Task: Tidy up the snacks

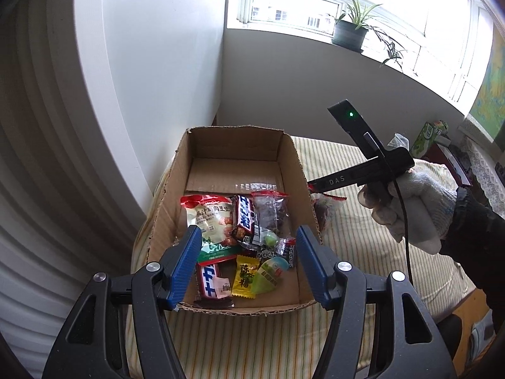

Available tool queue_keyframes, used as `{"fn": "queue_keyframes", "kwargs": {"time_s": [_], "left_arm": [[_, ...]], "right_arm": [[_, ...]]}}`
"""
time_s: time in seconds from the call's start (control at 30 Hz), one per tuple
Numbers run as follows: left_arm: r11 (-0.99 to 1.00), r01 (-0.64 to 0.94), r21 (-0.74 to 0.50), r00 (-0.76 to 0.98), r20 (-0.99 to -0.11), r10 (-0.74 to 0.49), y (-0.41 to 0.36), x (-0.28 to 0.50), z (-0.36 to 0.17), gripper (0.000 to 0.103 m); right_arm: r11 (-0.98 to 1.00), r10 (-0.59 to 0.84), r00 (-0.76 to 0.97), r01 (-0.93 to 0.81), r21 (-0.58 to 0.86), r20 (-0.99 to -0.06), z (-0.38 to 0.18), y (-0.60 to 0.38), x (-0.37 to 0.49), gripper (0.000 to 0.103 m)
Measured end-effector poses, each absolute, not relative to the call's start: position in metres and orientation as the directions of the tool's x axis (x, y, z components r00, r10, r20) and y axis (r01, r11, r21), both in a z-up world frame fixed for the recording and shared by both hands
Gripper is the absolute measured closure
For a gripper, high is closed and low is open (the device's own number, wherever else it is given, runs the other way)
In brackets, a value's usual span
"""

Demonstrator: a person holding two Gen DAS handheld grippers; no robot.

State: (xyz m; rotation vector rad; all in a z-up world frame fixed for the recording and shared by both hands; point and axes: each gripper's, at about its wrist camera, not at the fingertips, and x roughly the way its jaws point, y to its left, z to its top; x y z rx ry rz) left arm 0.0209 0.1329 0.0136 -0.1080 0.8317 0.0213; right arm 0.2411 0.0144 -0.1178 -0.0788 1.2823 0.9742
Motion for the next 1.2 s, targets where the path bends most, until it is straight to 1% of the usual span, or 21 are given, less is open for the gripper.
{"fn": "queue_keyframes", "kwargs": {"time_s": [0.13,0.37,0.57,0.63,0.77,0.93,1.07,1.13,1.2], "left_arm": [[0.995,-0.055,-0.088,0.668,-0.743,-0.029,0.128,0.024,0.01,0.042],[0.995,-0.042,-0.092,0.669,-0.742,-0.04,0.121,0.024,0.011,0.042],[0.995,-0.034,-0.096,0.671,-0.74,-0.048,0.118,0.019,0.013,0.042],[0.995,-0.032,-0.094,0.671,-0.74,-0.049,0.117,0.017,0.013,0.042],[0.995,-0.03,-0.1,0.675,-0.736,-0.054,0.116,0.016,0.015,0.042],[0.994,-0.021,-0.109,0.671,-0.738,-0.067,0.111,0.014,0.012,0.042],[0.993,-0.01,-0.116,0.669,-0.739,-0.079,0.106,0.011,0.011,0.042],[0.993,-0.004,-0.118,0.669,-0.738,-0.085,0.104,0.009,0.012,0.042],[0.992,0.0,-0.124,0.671,-0.736,-0.092,0.103,0.008,0.012,0.042]], "right_arm": [[0.579,0.549,-0.066,-0.689,0.436,-0.833,-0.117,0.016,0.233,0.087],[0.481,0.474,-0.089,-0.807,0.342,-0.876,-0.113,0.018,0.193,0.087],[0.46,0.428,-0.08,-0.838,0.293,-0.9,-0.113,0.008,0.171,0.088],[0.443,0.411,-0.066,-0.857,0.262,-0.909,-0.114,0.002,0.158,0.087],[0.451,0.397,-0.061,-0.856,0.253,-0.916,-0.112,-0.015,0.148,0.088],[0.449,0.339,-0.019,-0.875,0.18,-0.94,-0.112,-0.029,0.129,0.088],[0.492,0.296,0.056,-0.865,0.102,-0.953,-0.113,-0.05,0.123,0.088],[0.533,0.324,0.076,-0.838,0.115,-0.943,-0.107,-0.061,0.127,0.088],[0.534,0.401,0.063,-0.827,0.177,-0.914,-0.094,-0.068,0.124,0.088]]}}
